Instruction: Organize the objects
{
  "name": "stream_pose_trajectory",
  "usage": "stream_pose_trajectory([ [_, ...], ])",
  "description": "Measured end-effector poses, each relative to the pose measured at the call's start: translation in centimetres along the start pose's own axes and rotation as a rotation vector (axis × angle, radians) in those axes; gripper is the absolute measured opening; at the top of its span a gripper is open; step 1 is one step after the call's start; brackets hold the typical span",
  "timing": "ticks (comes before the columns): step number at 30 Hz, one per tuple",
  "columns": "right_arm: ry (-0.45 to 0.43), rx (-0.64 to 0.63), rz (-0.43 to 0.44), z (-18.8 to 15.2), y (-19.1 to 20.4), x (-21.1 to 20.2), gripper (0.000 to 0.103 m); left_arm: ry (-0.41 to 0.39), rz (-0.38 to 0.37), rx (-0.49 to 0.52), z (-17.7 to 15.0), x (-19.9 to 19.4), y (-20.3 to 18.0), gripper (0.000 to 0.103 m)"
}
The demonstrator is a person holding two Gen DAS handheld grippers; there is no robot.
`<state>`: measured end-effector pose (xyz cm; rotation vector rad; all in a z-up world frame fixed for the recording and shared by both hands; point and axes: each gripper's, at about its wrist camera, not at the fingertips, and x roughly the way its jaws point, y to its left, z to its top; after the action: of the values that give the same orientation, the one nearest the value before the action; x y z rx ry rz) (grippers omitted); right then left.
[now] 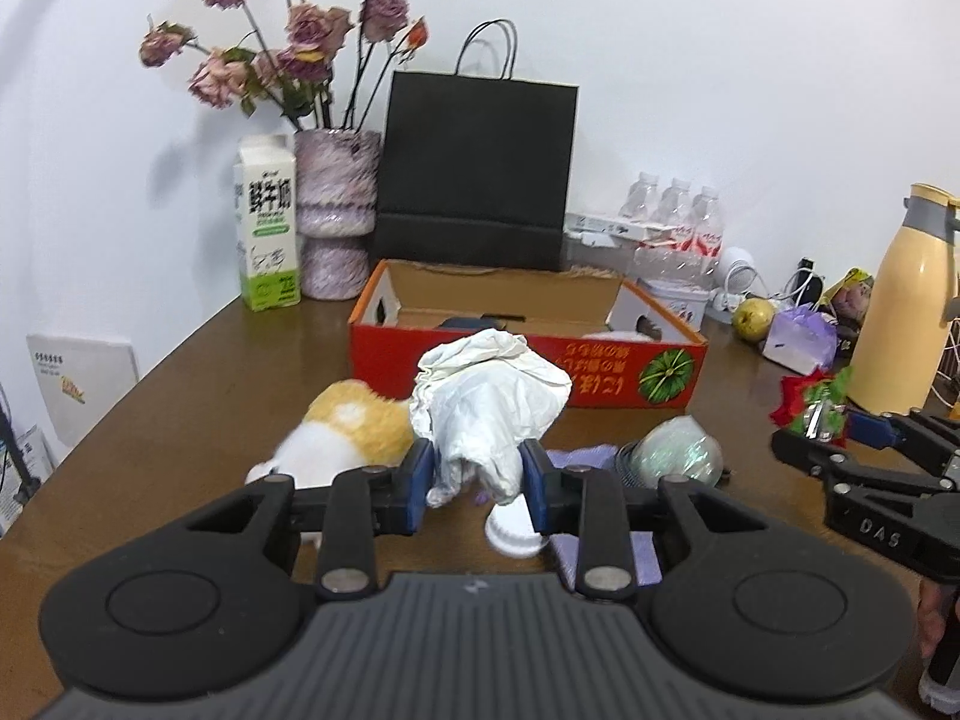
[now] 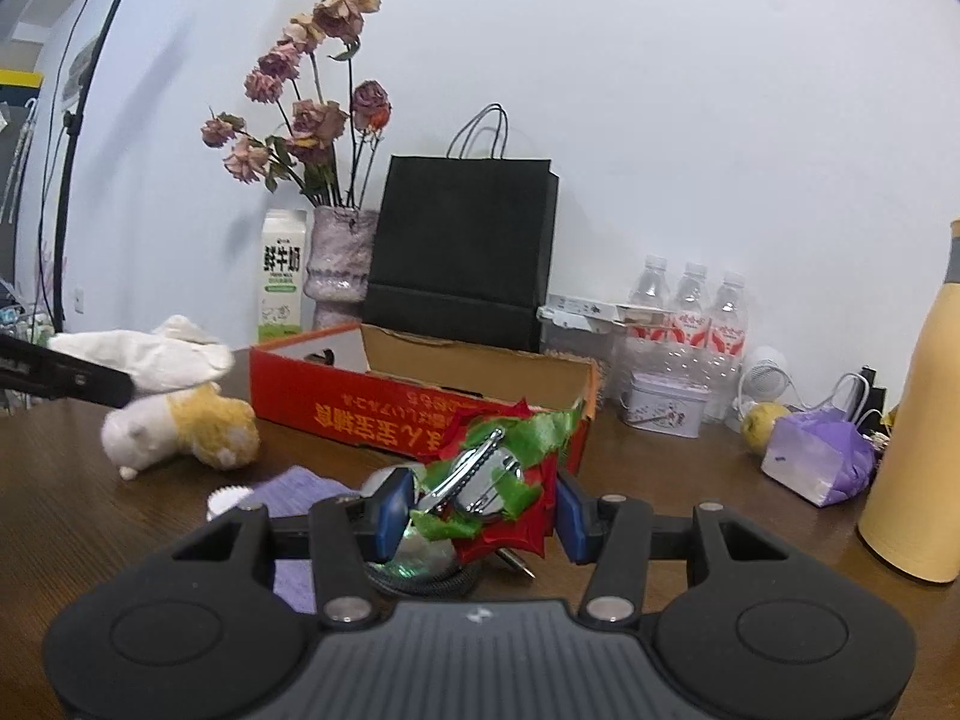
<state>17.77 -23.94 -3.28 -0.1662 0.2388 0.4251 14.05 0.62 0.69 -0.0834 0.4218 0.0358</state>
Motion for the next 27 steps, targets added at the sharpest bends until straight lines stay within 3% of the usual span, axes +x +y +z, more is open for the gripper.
stream_pose_trajectory([
  [15,-0.031,0.006,0.042,4.8,0.9,3.2,0.048,-0.071,-0.029,0.0,4.4,2.9,-3.0,0.032],
  [27,-0.054,0.02,0.041,7.6,1.0,6.8,0.048,-0.092,0.007,-0.041,7.4,6.3,-3.0,0.032],
])
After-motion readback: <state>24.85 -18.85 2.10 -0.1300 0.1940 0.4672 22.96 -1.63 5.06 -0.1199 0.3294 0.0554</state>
